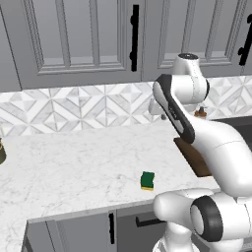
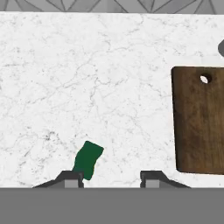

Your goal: Pick up the sponge from the counter and clean the cutting board by briefly scrubbing or pressing down on the cutting board. Once finished, release the sponge.

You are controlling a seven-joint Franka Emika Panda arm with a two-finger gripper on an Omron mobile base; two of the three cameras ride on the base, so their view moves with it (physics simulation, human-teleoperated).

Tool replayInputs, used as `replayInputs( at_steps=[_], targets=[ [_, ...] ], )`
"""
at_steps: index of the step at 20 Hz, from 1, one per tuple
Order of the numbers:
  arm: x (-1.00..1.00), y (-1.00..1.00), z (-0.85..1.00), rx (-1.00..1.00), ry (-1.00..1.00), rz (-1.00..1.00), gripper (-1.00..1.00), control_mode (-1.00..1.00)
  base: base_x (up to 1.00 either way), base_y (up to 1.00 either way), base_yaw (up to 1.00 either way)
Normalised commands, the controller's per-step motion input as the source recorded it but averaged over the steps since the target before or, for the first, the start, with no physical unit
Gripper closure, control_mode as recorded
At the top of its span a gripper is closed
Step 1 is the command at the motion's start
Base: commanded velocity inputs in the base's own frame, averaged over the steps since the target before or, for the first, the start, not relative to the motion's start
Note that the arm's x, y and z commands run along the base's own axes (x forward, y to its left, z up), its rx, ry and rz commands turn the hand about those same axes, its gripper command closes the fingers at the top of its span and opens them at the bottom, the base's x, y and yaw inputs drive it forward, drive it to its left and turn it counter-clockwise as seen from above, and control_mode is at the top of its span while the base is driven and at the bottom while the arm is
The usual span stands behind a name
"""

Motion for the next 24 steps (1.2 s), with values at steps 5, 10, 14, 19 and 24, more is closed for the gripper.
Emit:
replayInputs(
  at_steps=[5, 10, 14, 19, 24],
  targets=[
    [-0.02, 0.08, -0.20, -0.02, 0.04, 0.00, -1.00, -1.00, 0.00, 0.00, 0.00],
    [0.04, 0.41, -0.92, -0.01, 0.11, -0.11, -1.00, -1.00, 0.00, 0.00, 0.00],
    [0.13, 0.12, -0.94, 0.04, 0.07, -0.10, -1.00, -1.00, 0.00, 0.00, 0.00],
    [0.27, -0.07, -0.62, 0.12, 0.03, -0.04, -1.00, -1.00, 0.00, 0.00, 0.00],
    [0.26, 0.00, -0.19, 0.01, 0.01, -0.08, -1.00, -1.00, 0.00, 0.00, 0.00]
  ],
)
